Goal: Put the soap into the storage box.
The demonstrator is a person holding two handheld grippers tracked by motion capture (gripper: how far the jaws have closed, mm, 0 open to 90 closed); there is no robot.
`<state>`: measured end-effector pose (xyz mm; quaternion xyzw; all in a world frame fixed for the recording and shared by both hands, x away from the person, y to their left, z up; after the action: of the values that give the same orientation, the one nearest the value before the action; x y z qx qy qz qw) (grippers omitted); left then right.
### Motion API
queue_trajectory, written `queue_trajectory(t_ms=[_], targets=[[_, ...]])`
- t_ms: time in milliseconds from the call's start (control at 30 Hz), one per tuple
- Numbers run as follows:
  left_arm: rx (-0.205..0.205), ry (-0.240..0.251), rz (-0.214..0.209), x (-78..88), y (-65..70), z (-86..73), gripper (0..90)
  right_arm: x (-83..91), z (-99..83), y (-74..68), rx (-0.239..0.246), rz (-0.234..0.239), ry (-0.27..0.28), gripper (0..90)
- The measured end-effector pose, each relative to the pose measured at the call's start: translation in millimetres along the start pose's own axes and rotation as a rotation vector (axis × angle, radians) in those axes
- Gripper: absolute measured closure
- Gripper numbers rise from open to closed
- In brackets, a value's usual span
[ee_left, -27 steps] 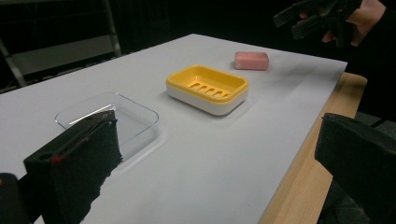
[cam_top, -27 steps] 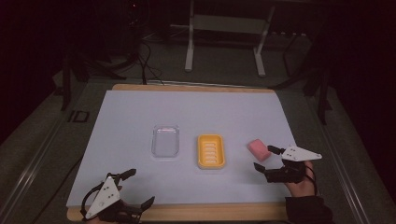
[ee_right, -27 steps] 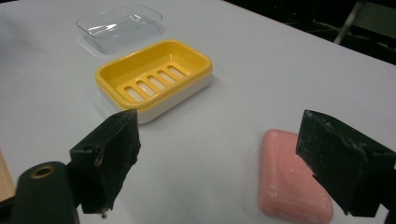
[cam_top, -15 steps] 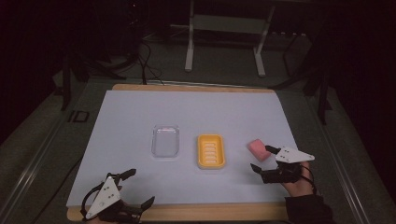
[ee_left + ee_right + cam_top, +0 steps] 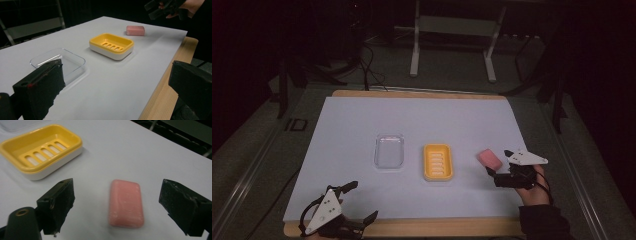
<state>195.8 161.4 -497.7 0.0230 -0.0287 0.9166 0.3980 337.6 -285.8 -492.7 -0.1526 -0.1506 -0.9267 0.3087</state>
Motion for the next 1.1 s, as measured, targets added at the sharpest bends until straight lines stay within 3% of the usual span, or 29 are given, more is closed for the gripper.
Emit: queue_trajectory(t_ms=[167, 233, 333, 433, 467, 667, 933, 1100], targets=[[0.001, -0.002, 0.002, -0.2, 0.1, -0.3, 0.6, -0.5, -0.4, 6.9, -0.018, -0.030, -0.014, 12.9], [0.002, -0.003, 0.001, -0.3, 0.2, -0.4, 0.6, -0.1, -1.2, 10.8, -0.019, -0.068, -0.043, 13.1], [-0.001, -0.007, -0.001, -0.7, 0.7, -0.8, 0.6, 0.4, -2.2, 14.4, -0.067, -0.089, -0.054, 13.1], [-0.001, -0.006, -0.002, -0.8, 0.8, -0.8, 0.6, 0.2, -4.0, 16.8, -0.074, -0.109, -0.069, 13.1], [-0.003, -0.008, 0.000, -0.8, 0.9, -0.9, 0.6, -0.3, -7.4, 19.2, -0.105, -0.135, -0.105, 13.1], [-0.006, -0.013, 0.001, -1.3, 1.1, -1.4, 0.6, -1.4, -14.1, 22.1, -0.158, -0.194, -0.194, 13.2], [0.000, -0.009, -0.009, -0.9, 1.9, -0.7, 0.6, 2.1, -20.5, 31.0, -0.318, -0.272, -0.327, 16.6], [-0.003, -0.013, -0.008, -1.4, 2.2, -1.2, 0.6, 5.4, -26.6, 36.8, -0.388, -0.266, -0.445, 18.5]])
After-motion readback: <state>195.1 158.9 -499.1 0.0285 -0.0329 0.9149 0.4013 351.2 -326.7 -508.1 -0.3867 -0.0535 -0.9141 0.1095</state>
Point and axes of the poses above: each handheld gripper's, and its own axes: x roughly backward along the jaws, z roughly out of its top, y roughly to its right, the point moved 5 cm from there along -x, roughly forward along the jaws, and after that the axes turned 13 degrees about y, right-handed, at the moved point
